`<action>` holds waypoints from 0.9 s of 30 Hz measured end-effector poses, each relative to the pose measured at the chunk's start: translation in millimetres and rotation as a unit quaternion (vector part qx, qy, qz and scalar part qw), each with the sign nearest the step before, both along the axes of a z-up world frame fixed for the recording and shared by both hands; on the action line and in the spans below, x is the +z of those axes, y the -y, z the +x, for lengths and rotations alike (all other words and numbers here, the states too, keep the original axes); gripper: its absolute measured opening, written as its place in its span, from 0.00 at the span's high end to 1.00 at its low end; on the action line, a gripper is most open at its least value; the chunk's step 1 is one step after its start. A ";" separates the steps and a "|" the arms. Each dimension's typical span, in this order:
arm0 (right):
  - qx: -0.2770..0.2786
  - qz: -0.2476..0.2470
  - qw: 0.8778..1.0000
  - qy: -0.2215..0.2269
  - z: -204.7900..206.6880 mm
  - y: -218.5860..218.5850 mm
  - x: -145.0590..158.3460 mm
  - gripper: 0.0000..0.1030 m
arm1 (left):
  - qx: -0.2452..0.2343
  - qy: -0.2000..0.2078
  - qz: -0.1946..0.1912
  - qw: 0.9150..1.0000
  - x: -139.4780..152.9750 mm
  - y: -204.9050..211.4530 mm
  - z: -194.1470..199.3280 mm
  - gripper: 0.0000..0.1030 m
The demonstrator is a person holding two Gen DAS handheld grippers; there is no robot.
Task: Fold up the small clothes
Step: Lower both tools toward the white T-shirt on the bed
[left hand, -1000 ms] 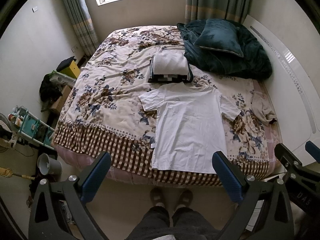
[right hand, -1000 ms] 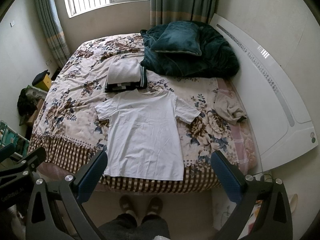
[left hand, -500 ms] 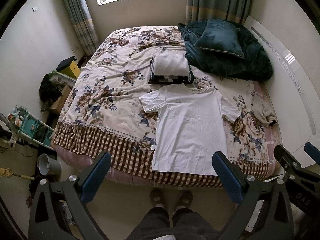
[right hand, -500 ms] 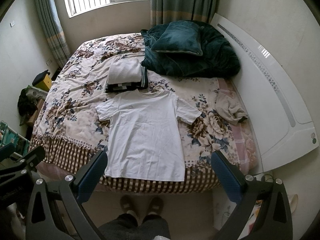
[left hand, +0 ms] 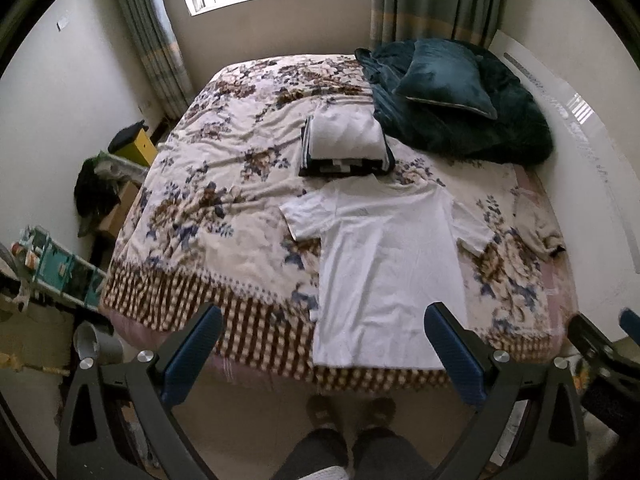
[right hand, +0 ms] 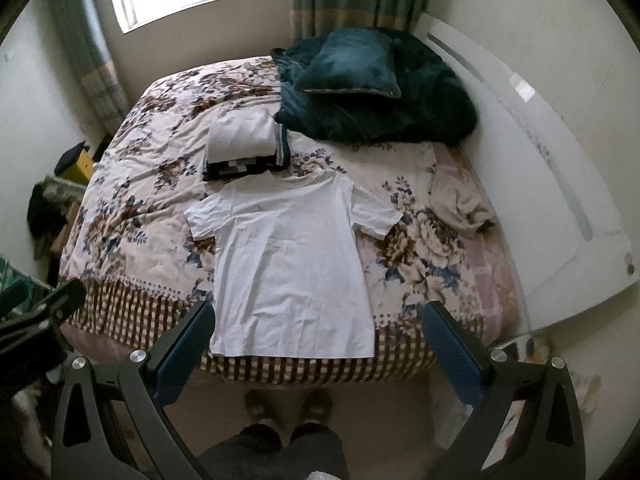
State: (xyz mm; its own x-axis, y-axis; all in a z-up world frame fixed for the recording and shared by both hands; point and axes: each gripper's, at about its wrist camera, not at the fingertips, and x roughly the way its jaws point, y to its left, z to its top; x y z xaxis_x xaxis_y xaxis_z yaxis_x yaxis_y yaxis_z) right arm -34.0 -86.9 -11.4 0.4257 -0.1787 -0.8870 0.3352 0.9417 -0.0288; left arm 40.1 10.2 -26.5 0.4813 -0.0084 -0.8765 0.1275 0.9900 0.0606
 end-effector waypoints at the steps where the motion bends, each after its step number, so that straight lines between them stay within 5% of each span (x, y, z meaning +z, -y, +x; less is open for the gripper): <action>1: -0.011 0.005 1.000 -0.001 5.1 3.6 -8.2 0.00 | -0.003 0.003 0.006 1.000 -9.3 2.8 12.2 0.00; 9: -0.131 0.045 0.990 -0.016 74.6 71.0 -108.3 0.00 | -0.018 -0.014 0.030 0.999 -104.6 36.0 104.3 0.00; 20: -0.209 0.085 0.971 -0.074 211.8 205.4 -302.6 0.00 | -0.014 -0.090 0.043 0.995 -243.1 113.7 216.6 0.00; 24: -0.247 0.124 0.956 -0.093 242.3 260.0 -384.4 0.00 | -0.006 -0.098 0.038 0.994 -286.1 133.1 246.7 0.00; 27: -0.296 0.178 0.934 -0.095 251.2 299.8 -448.6 0.00 | 0.004 -0.110 0.039 0.993 -326.4 143.6 268.5 0.00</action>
